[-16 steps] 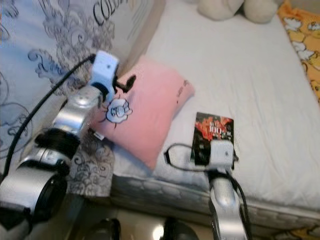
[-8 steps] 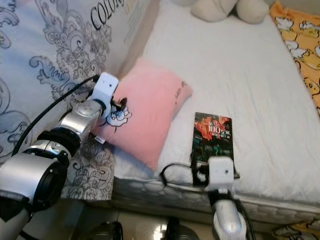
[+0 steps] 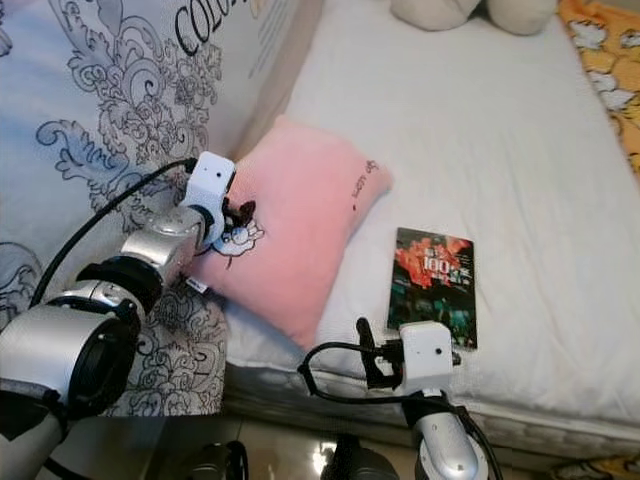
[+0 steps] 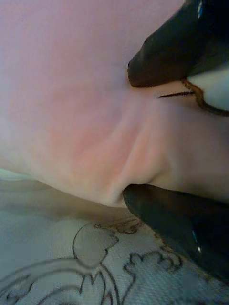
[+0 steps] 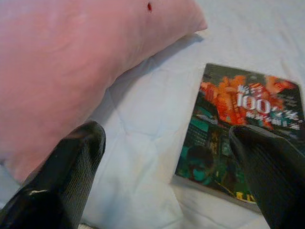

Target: Clean up the room

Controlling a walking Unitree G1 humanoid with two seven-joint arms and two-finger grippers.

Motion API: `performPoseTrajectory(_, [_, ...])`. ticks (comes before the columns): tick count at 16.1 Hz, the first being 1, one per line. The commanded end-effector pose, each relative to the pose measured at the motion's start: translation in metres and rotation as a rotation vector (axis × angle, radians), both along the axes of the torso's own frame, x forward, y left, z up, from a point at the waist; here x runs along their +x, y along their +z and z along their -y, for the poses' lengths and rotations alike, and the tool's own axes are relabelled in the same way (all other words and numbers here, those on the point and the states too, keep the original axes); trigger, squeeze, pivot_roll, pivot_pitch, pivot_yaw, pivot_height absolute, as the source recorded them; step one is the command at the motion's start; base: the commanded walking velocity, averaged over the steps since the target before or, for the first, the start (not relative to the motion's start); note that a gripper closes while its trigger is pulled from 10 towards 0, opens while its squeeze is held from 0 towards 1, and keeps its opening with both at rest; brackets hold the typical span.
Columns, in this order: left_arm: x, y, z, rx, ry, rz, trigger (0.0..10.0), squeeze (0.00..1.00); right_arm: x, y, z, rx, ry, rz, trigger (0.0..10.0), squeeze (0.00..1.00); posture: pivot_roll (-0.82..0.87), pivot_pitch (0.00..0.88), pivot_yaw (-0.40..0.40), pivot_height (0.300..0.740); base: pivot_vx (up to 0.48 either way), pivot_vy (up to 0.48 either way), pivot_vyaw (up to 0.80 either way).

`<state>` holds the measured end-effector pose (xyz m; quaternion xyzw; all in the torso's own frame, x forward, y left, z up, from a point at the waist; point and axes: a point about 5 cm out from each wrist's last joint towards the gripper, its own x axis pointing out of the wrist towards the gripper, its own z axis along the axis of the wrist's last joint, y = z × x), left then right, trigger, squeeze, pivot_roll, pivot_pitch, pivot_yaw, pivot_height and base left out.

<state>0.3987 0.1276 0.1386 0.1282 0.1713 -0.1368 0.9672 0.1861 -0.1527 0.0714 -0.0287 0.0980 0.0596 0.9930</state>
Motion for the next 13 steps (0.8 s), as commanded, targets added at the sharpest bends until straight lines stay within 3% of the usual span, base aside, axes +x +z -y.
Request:
performPoseTrajectory(1, [-0.002, -0.004, 0.004, -0.009, -0.013, -0.034, 0.0, 0.0, -0.001, -0.001, 0.001, 0.011, 0.001, -0.016, 10.0, 0.0, -0.11, 0.159, 0.012, 0.74, 0.0, 0.0, 0.0])
performPoseTrajectory(4, [-0.008, -0.016, 0.012, -0.018, -0.078, -0.116, 0.0, 0.0, 0.001, 0.001, 0.0, 0.019, 0.007, -0.022, 10.0, 0.0, -0.11, 0.152, 0.014, 0.74, 0.0, 0.0, 0.0])
performPoseTrajectory(10, [-0.01, -0.02, 0.016, -0.059, -0.091, -0.143, 0.0, 0.0, 0.007, -0.003, -0.003, 0.025, 0.02, -0.031, 10.0, 0.0, -0.1, 0.132, 0.023, 0.74, 0.0, 0.0, 0.0])
performPoseTrajectory(13, [-0.009, -0.015, 0.02, -0.076, -0.106, -0.109, 0.0, 0.0, 0.011, -0.002, -0.001, 0.022, 0.024, -0.029, 10.0, 0.0, -0.09, 0.115, 0.024, 0.74, 0.0, 0.0, 0.0])
